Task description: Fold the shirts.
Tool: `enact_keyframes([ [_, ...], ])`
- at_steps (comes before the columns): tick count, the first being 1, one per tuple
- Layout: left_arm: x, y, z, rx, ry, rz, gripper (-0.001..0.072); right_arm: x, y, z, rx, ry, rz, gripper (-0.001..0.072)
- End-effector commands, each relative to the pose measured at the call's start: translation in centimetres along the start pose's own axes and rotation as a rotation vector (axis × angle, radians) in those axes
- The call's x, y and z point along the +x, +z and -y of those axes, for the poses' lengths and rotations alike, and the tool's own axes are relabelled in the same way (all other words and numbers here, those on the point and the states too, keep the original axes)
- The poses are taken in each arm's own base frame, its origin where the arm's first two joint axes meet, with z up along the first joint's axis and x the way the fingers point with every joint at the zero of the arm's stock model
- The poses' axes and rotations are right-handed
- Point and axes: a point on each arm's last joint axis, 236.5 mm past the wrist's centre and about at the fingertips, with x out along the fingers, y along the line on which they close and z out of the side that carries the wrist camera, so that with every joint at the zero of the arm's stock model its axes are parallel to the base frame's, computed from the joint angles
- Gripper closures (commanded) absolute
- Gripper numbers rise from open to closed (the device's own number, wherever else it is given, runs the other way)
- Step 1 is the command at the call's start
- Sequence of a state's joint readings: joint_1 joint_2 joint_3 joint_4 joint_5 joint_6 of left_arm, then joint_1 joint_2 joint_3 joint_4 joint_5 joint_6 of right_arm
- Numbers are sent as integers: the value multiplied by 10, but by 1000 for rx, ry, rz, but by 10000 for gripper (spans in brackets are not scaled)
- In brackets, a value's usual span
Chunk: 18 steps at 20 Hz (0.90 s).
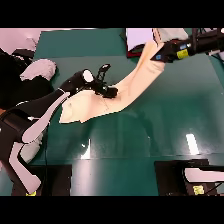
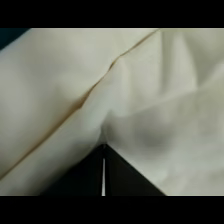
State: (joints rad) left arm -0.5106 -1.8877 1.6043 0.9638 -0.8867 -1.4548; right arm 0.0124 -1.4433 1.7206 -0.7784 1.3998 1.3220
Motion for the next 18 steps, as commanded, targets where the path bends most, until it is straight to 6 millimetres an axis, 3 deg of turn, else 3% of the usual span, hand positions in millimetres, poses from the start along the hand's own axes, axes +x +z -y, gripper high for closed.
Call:
enact_keyframes([
  [1,7,-3,0,-1,-1,-19,682,11,8,-45,-62,51,-15,700],
  [4,-12,7,-4,-9,-3,-6,684,26,10,-69,-106,87,-34,700],
  [6,-53,31,-14,-12,10,60,684,39,7,-85,-115,112,-52,700],
  [8,-117,61,-32,-2,60,173,683,58,3,-104,-141,142,-69,700],
  [10,-199,83,-59,13,155,305,683,87,-4,-136,-162,204,-72,699],
  [14,-365,91,-98,20,374,560,683,176,-20,-231,-192,435,-2,696],
  [15,-396,87,-100,14,407,611,683,198,-24,-249,-196,471,33,610],
  [16,-423,82,-102,5,433,656,683,221,-31,-264,-207,494,48,403],
  [17,-442,77,-102,-2,451,685,683,236,-39,-272,-220,505,32,354],
  [18,-456,72,-102,-8,465,703,683,245,-47,-275,-247,508,6,354],
])
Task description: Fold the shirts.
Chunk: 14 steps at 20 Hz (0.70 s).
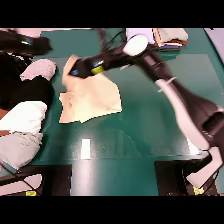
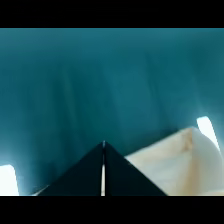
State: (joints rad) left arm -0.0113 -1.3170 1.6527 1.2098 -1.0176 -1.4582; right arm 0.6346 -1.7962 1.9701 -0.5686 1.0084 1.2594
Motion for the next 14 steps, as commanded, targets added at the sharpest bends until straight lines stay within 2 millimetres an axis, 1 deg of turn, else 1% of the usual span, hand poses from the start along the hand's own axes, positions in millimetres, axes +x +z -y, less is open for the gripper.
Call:
enact_keyframes([
  [1,-66,24,-33,0,106,105,683,56,-13,-9,-67,32,0,362],
  [2,-71,24,-34,0,110,103,684,48,-18,8,-55,-20,-34,388],
  [3,-71,21,-31,4,104,92,684,37,-24,26,-40,-67,-62,388],
  [5,-65,16,-15,41,75,69,684,0,-37,67,-8,-169,-106,388],
  [7,-60,12,7,78,34,56,684,-49,-57,119,70,-292,-143,388],
  [8,-57,9,20,95,11,50,683,-76,-71,145,137,-356,-159,388],
  [9,-55,7,31,116,-9,43,683,-105,-90,173,217,-427,-178,388],
  [10,-52,4,41,139,-29,35,683,-130,-109,199,300,-488,-188,374],
  [11,-49,2,51,152,-47,30,683,-149,-126,218,384,-511,-183,210],
  [12,-48,0,58,165,-60,28,683,-161,-143,234,472,-511,-179,63],
  [13,-47,0,65,175,-72,30,683,-167,-155,246,551,-498,-168,63],
  [14,-47,0,69,178,-80,34,683,-164,-165,255,622,-471,-159,64],
])
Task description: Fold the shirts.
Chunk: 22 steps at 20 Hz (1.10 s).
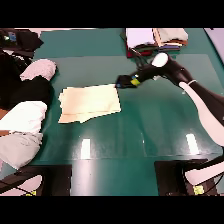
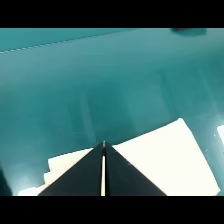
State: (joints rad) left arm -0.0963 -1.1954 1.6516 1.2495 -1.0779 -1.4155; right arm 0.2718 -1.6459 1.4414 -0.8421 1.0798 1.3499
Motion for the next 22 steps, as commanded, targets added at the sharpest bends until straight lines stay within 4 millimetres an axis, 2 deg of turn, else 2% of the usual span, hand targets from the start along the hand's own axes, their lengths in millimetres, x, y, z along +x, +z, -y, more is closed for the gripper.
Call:
enact_keyframes([
  [1,3,1,20,34,-35,7,683,9,-29,57,247,32,-59,82],
  [3,3,2,21,32,-40,11,683,37,-30,49,263,85,-89,87],
  [8,3,-1,22,31,-43,-4,683,109,-13,-15,204,225,-121,87],
  [9,3,-3,22,31,-44,-10,683,121,-10,-24,180,235,-123,138],
  [10,3,-4,22,31,-45,-17,683,129,-6,-31,156,238,-119,246],
  [11,3,-6,22,30,-47,-24,683,135,-1,-34,121,226,-109,415],
  [12,3,-6,23,28,-49,-23,683,136,4,-36,82,208,-98,651],
  [13,3,-5,26,29,-55,-18,684,131,13,-36,43,188,-79,698],
  [15,5,-6,38,45,-78,-20,685,104,32,-32,-22,156,-53,699],
  [17,7,-8,62,75,-121,-24,684,55,58,-9,-78,61,23,699],
  [18,7,-9,76,92,-145,-23,684,25,70,8,-88,5,59,699],
  [20,7,-11,101,122,-191,-21,684,-48,87,52,-75,-138,128,699],
  [22,6,-14,120,144,-226,-20,684,-121,89,101,-8,-276,202,699],
])
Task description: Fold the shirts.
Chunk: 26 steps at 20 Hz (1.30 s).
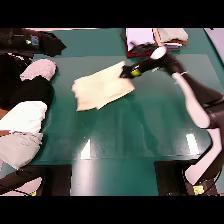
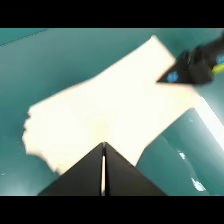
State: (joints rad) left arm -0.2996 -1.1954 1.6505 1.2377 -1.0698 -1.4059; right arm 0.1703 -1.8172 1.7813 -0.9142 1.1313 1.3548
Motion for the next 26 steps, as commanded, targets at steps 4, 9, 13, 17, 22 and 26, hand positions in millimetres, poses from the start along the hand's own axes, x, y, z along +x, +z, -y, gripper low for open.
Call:
enact_keyframes([
  [4,5,1,36,21,-65,8,684,-227,-31,182,239,-480,210,699],
  [9,5,6,36,-3,-64,27,684,-367,-139,278,600,-701,416,699],
  [13,5,6,36,-13,-64,26,684,-395,-229,303,819,-776,437,699],
  [17,5,6,36,-12,-65,25,683,-370,-285,297,916,-787,354,699],
  [22,5,4,36,-11,-65,18,683,-355,-315,286,931,-808,272,267],
  [26,5,3,36,-10,-65,15,683,-392,-296,272,875,-866,304,168],
])
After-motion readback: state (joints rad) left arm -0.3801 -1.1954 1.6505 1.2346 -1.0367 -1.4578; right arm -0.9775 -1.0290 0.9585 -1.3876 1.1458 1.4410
